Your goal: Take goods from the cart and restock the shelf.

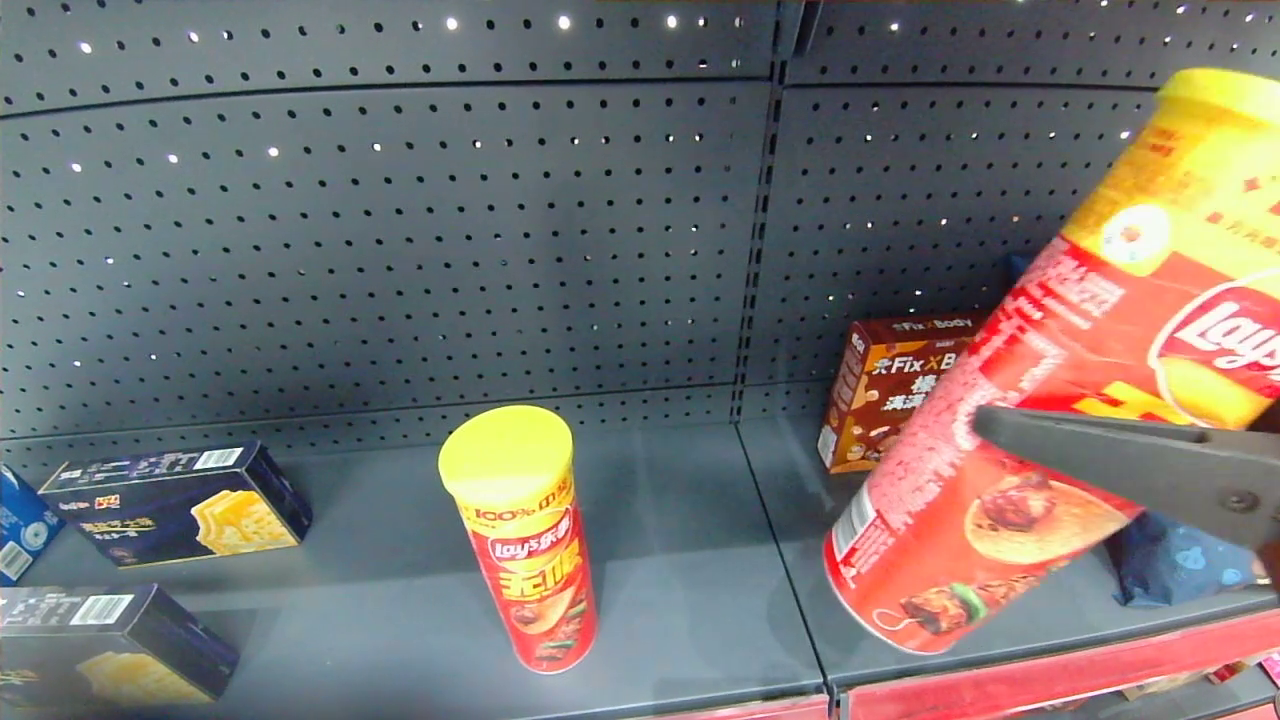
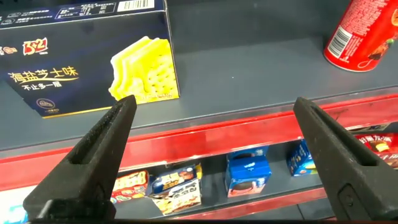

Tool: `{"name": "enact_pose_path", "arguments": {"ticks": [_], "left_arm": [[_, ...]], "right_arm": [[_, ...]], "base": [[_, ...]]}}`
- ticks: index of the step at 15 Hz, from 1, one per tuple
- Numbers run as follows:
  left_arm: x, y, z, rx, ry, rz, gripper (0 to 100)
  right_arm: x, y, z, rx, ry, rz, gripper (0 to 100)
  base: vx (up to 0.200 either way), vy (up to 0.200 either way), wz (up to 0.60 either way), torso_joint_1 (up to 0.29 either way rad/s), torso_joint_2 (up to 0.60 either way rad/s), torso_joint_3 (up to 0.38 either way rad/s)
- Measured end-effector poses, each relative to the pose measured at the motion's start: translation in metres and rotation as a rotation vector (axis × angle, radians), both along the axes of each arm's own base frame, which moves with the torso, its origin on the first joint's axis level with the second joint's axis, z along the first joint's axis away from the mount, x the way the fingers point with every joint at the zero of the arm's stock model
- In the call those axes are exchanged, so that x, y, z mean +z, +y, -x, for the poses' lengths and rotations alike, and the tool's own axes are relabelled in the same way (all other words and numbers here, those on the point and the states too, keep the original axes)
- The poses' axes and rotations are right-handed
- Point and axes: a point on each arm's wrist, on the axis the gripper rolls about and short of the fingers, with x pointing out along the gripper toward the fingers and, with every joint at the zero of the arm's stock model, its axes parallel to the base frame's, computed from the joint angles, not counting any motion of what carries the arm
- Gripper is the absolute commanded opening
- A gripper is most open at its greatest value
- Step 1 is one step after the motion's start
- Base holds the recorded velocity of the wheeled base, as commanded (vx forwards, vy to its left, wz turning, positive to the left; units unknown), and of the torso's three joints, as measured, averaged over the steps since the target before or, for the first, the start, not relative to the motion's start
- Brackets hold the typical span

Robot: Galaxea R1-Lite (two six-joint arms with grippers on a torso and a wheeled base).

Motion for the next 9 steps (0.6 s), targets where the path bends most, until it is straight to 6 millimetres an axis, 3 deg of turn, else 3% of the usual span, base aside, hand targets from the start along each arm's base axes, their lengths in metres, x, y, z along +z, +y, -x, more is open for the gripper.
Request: {"name": "enact_pose_path", "arguments": {"ticks": [9], "left_arm": [[0.0,0.0,0.0,0.0,0.001,0.0,100]], "right_arm": [[-0.022,0.067,-0.064,-0.208,0.024,0.052,0]], "base": [[0.0,0.0,0.0,0.0,0.0,0.0]]}}
